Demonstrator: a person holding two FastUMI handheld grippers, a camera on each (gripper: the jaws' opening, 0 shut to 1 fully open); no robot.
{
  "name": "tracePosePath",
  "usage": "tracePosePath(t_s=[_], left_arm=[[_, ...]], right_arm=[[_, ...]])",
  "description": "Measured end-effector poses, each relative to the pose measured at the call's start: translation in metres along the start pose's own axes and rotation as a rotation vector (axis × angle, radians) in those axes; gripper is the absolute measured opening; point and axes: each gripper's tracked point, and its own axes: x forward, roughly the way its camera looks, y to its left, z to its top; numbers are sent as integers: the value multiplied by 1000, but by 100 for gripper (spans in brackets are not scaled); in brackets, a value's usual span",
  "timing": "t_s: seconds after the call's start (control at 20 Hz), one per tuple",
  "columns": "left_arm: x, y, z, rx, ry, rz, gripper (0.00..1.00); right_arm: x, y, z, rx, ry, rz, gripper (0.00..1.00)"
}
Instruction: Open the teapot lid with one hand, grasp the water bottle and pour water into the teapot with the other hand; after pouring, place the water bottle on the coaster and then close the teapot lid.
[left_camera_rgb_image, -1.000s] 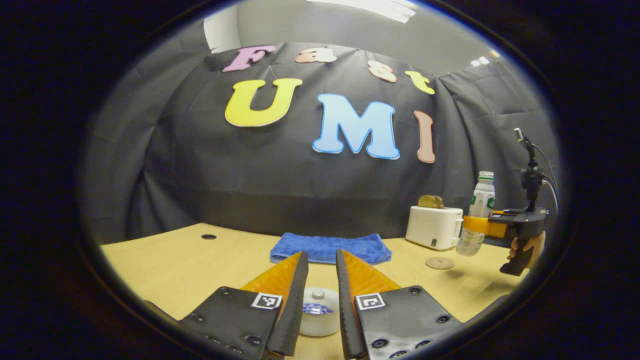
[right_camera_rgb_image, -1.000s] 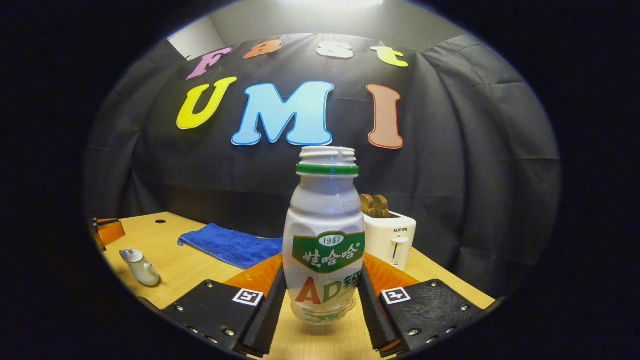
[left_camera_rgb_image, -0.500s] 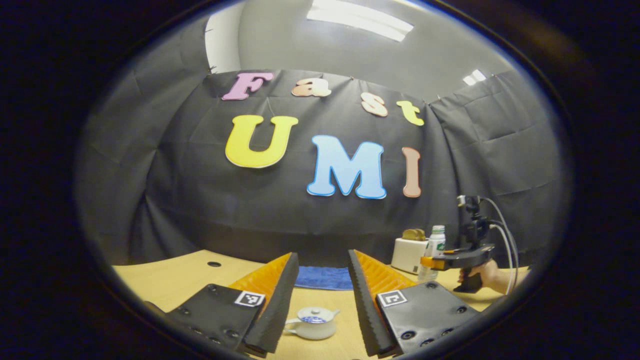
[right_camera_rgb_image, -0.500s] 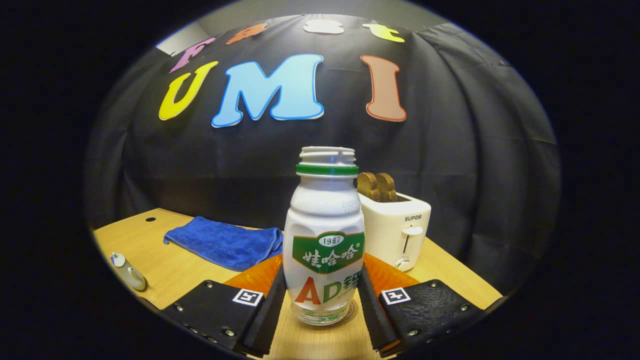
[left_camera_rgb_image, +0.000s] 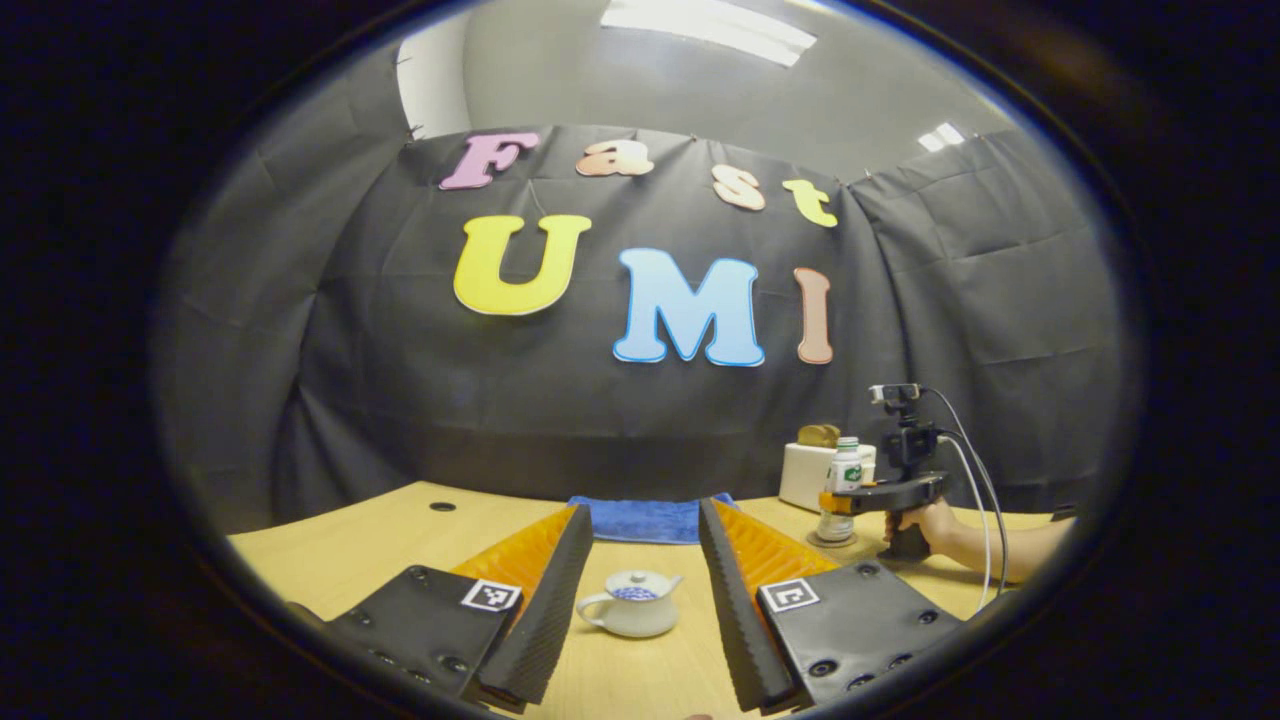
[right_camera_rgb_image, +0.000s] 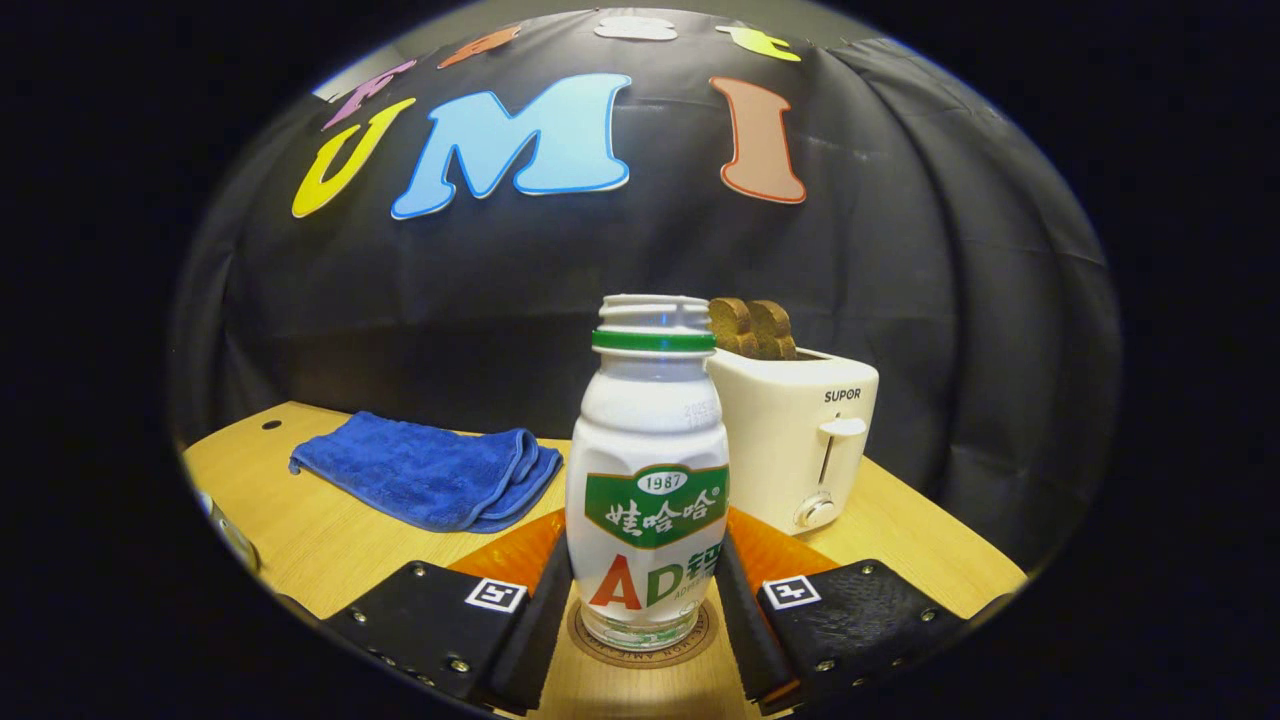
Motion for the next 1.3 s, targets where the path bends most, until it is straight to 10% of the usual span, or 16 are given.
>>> tracePosePath(t_s=[0.4,0.6,0.85,1.05,1.3], left_arm=[[2,0,-6,-15,14,-4,72],[1,-2,-7,-17,17,6,72],[1,-19,-27,-33,39,23,81],[21,-47,-69,36,110,63,99],[16,-76,-94,99,123,109,99]], right_arm=[[2,-5,-4,5,9,-19,73],[-16,-10,20,35,-52,-35,99],[-98,-9,61,97,-139,-22,98],[-183,30,28,76,-124,9,99],[-245,85,-26,61,-140,53,99]])
